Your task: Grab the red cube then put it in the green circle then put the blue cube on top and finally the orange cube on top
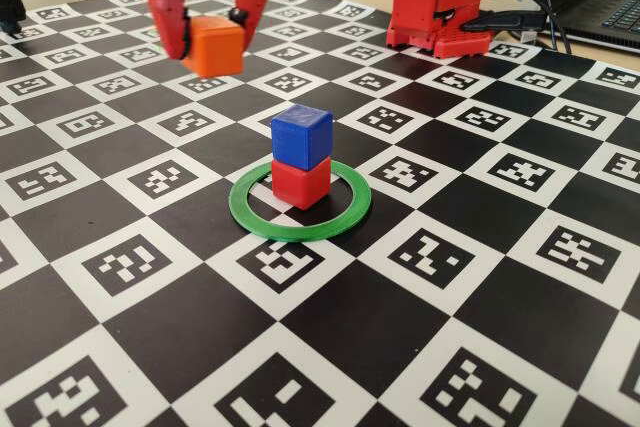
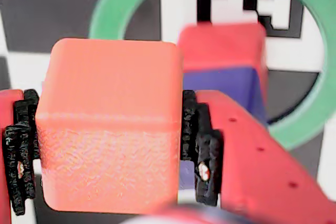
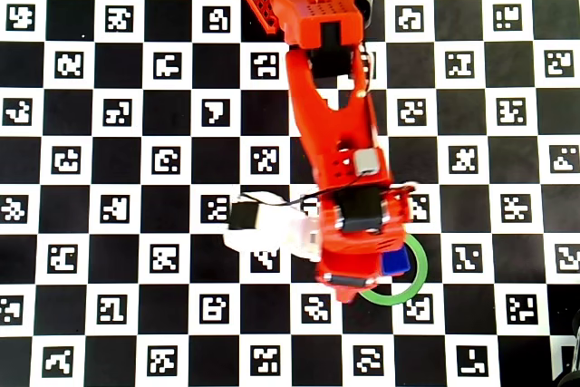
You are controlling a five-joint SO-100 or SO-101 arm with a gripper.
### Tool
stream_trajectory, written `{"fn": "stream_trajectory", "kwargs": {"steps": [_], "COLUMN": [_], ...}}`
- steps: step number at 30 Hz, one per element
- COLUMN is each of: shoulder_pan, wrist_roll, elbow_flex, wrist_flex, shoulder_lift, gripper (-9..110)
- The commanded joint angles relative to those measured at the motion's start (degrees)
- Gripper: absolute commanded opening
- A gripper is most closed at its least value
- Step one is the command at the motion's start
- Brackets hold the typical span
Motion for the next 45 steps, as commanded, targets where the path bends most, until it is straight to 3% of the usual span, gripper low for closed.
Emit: {"fn": "stream_trajectory", "kwargs": {"steps": [1,16,45], "shoulder_pan": [-2.2,-7.2,-7.5], "wrist_roll": [-1.4,-5.7,-4.6], "elbow_flex": [1.1,6.3,10.4], "wrist_flex": [-1.8,-4.1,-6.5], "shoulder_lift": [9.8,12.3,11.3], "gripper": [10,10,11]}}
